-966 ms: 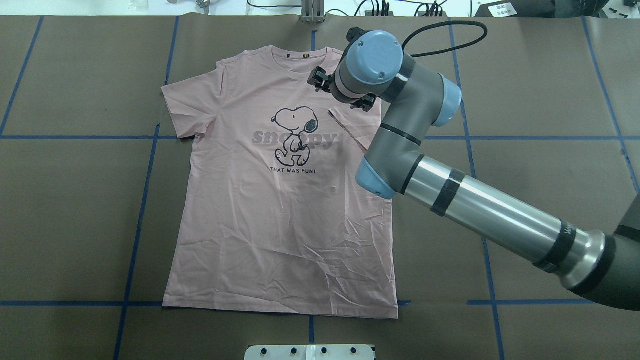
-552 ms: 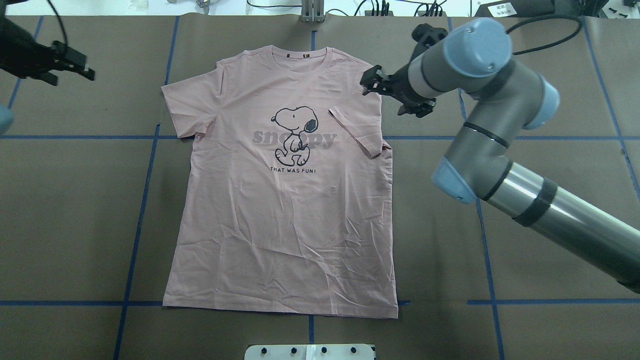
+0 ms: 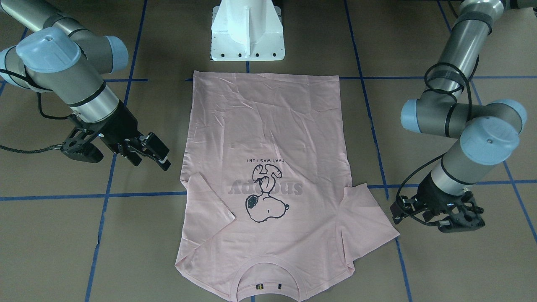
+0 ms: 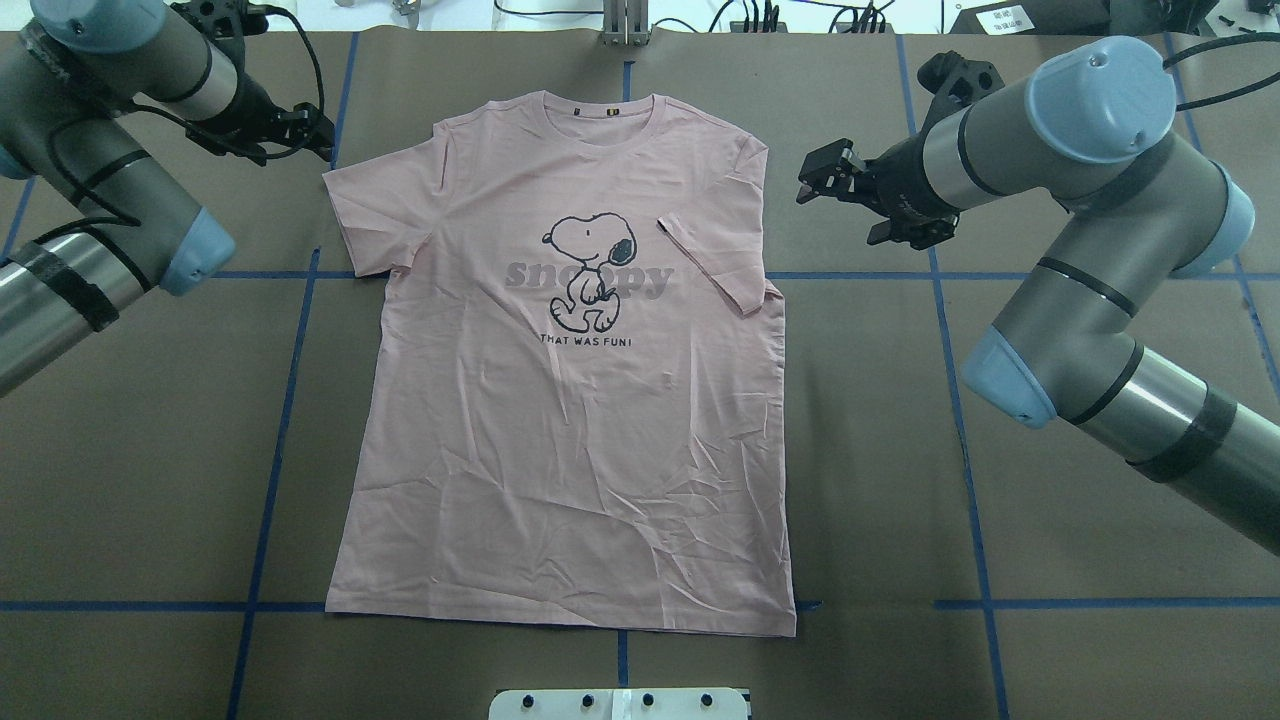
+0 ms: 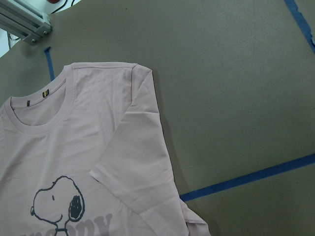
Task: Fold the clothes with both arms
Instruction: 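Grasp the other sleeve with the left gripper and fold it inward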
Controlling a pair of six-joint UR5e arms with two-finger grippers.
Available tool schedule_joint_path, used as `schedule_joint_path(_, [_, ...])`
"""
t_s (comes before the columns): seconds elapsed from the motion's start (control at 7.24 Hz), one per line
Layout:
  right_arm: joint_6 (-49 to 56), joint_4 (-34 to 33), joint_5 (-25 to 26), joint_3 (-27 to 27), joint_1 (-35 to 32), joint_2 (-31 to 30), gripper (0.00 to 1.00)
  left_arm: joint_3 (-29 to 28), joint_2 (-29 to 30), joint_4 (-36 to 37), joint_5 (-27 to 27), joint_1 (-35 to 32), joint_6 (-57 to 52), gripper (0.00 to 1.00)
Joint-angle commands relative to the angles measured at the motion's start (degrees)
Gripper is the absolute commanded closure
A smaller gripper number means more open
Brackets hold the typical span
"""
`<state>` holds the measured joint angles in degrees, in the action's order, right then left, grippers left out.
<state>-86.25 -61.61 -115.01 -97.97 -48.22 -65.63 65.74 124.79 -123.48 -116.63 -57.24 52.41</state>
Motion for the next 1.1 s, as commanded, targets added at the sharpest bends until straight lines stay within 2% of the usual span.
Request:
schedule_joint_path(0.0, [0.0,0.0,0.6,-1.6,0.0,-0.9,0.0,-4.2,1.2,-2.7,4.2,2.1,0.1,0.25])
schedule_joint_path(0.41, [0.0,0.0,1.1,-1.7,0.0,-1.1,0.0,-9.6,3.5,-6.6,5.2,3.4,0.0,0.3])
schedule_joint_path(0.69, [0.0,0.0,1.1,-1.6,0.0,-1.1,0.0,-10.0,3.9,-6.7,5.2,3.4,0.0,0.43])
schedule_joint_path(0.83, [0.0,0.0,1.1,-1.6,0.0,-1.3,0.0,-10.0,4.0,-6.7,5.2,3.4,0.0,0.6])
schedule_joint_path(0.97, [0.0,0.0,1.1,-1.5,0.0,-1.3,0.0,-10.0,4.1,-6.7,5.2,3.4,0.0,1.0])
